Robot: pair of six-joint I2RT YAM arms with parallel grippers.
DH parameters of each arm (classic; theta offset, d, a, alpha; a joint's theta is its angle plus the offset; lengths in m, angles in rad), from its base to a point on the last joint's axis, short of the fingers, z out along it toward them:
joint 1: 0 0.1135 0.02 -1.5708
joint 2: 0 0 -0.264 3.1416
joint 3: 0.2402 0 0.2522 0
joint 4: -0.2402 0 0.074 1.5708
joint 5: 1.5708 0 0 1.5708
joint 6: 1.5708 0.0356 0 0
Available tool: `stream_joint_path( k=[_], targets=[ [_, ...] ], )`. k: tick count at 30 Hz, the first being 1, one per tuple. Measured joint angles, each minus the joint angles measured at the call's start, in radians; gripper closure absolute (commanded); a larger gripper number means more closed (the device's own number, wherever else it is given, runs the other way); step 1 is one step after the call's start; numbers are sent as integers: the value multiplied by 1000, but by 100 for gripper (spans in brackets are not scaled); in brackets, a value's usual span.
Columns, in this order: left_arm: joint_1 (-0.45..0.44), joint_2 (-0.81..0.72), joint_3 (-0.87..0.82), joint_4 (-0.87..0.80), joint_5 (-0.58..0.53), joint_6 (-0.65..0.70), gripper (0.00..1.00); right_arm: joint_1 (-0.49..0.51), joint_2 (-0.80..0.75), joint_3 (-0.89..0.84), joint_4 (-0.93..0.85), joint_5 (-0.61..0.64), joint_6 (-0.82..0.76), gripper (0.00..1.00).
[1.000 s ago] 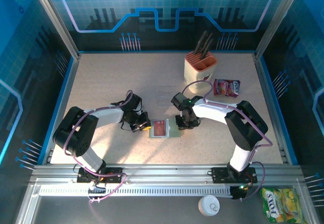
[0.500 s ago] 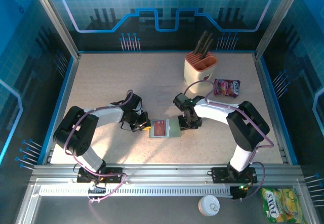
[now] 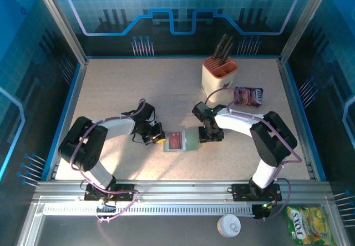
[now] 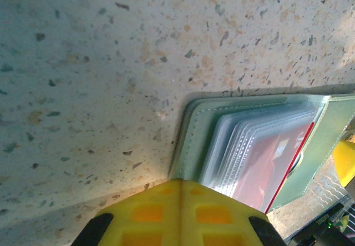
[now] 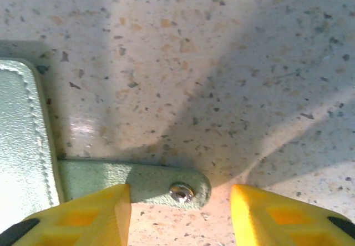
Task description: Take the credit cards out of the card holder
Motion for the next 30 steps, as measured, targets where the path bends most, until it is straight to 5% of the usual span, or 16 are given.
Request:
stream_joint_path(
  k=[30],
  targets=[
    [13,-72,61,-45,3,19,92,-16,-62,47,-85,9,-1,50]
  ],
)
